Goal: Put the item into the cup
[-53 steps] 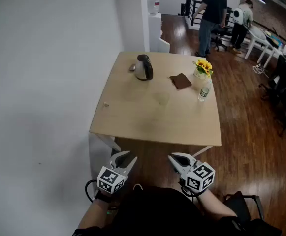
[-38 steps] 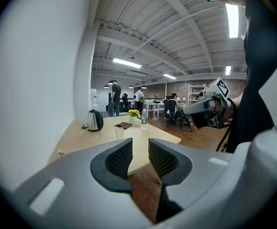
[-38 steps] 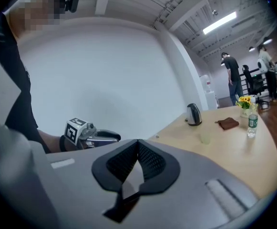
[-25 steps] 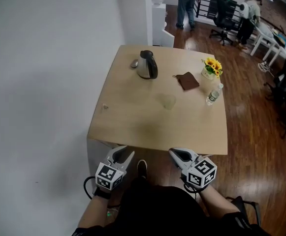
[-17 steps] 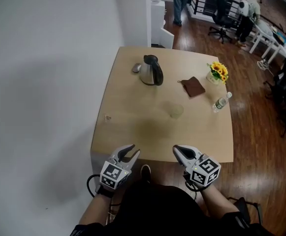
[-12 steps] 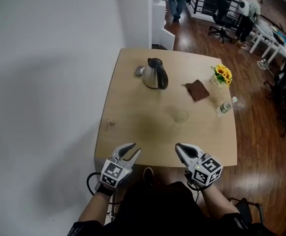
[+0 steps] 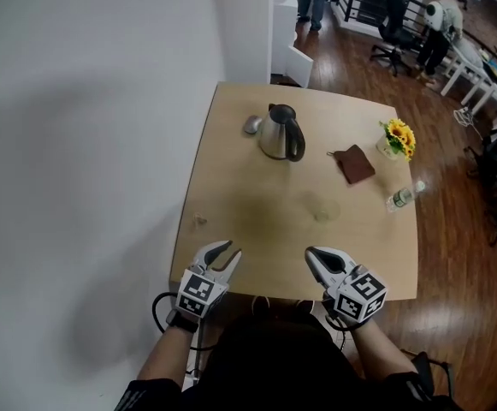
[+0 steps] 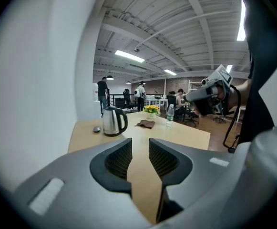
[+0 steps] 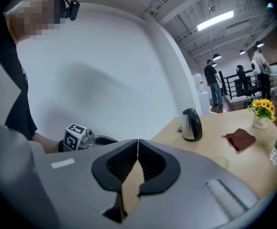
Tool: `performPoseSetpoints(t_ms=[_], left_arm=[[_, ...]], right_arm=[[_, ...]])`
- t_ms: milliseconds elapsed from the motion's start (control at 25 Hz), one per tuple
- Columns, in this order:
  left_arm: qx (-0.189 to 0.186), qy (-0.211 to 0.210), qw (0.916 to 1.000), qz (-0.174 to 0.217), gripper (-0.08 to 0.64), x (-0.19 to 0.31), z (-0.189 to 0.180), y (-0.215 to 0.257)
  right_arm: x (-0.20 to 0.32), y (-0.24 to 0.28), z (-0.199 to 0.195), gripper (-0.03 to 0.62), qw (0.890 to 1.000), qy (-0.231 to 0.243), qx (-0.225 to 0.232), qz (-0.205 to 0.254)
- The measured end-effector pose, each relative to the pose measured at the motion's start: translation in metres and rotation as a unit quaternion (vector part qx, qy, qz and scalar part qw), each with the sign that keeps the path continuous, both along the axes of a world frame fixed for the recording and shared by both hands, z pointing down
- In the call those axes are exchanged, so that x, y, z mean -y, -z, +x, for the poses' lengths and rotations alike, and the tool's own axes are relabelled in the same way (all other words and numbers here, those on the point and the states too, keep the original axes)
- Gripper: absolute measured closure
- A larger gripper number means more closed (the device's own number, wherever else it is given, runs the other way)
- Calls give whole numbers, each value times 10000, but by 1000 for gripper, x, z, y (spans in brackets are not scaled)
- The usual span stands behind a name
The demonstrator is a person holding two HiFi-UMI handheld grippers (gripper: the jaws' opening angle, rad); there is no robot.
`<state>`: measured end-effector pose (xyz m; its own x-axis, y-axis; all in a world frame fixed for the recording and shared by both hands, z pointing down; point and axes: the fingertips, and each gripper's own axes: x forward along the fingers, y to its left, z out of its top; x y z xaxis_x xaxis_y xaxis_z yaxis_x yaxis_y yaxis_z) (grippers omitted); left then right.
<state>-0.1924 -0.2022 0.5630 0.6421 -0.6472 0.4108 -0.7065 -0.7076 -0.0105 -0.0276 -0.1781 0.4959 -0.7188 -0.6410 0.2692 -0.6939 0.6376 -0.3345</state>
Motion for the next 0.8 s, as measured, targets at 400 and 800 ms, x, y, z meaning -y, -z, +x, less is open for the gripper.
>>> performPoseSetpoints(t_ms=[400,800], left_arm=[[1588,1369,9744,-814,433,82,-123,-120],[2064,1731,9501,-1571,428,119,-146,-196]], right_arm=[[14,-11,-31,525,9978,533,-396,28],[31,-33,-61,522,9918,971,-827,-73]])
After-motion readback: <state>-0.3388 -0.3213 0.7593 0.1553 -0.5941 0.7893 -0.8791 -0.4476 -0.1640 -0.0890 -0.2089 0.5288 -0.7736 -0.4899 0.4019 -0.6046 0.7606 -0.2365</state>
